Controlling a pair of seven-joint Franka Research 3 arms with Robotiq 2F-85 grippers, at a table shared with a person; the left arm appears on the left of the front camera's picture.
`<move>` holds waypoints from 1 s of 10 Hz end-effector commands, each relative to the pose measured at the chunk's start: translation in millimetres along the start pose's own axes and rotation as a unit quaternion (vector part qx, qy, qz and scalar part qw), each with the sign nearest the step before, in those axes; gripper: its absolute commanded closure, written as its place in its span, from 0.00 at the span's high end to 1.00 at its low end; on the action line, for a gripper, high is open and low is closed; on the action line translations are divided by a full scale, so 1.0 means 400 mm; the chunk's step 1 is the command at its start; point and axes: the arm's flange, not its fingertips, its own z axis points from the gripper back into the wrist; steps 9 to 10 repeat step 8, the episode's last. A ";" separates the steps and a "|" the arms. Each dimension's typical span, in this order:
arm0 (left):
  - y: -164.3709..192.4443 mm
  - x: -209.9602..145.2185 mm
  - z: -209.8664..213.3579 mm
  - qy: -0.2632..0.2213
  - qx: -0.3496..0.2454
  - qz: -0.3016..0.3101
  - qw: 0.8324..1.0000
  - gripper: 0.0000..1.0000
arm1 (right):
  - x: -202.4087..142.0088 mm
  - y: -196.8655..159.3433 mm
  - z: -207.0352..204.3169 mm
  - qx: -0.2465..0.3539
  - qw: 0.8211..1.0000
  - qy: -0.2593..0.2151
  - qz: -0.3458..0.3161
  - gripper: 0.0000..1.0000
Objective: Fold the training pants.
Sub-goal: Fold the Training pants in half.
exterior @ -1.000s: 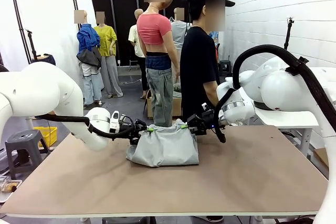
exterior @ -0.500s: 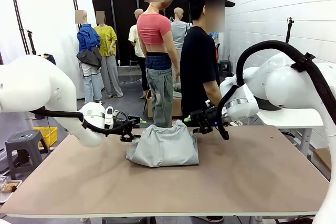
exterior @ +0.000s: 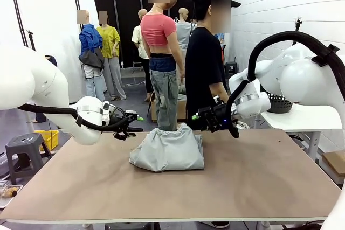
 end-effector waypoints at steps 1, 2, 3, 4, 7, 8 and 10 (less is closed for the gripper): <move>0.021 0.003 -0.008 0.003 -0.008 0.015 1.000 1.00 | 0.005 -0.019 -0.013 0.004 1.000 -0.002 -0.007 1.00; 0.021 0.003 -0.008 0.003 -0.008 0.015 1.000 1.00 | 0.005 -0.019 -0.013 0.004 1.000 -0.002 -0.007 1.00; 0.021 0.003 -0.008 0.003 -0.008 0.015 1.000 1.00 | 0.005 -0.019 -0.013 0.004 1.000 -0.002 -0.007 1.00; 0.021 0.003 -0.008 0.003 -0.008 0.015 1.000 1.00 | 0.005 -0.019 -0.013 0.004 1.000 -0.002 -0.007 1.00; 0.021 0.003 -0.008 0.003 -0.008 0.015 1.000 1.00 | 0.005 -0.019 -0.013 0.004 1.000 -0.002 -0.007 1.00; 0.021 0.003 -0.008 0.003 -0.008 0.015 1.000 1.00 | 0.005 -0.019 -0.013 0.004 1.000 -0.002 -0.007 1.00; 0.021 0.003 -0.008 0.003 -0.008 0.015 1.000 1.00 | 0.005 -0.019 -0.013 0.004 1.000 -0.002 -0.007 1.00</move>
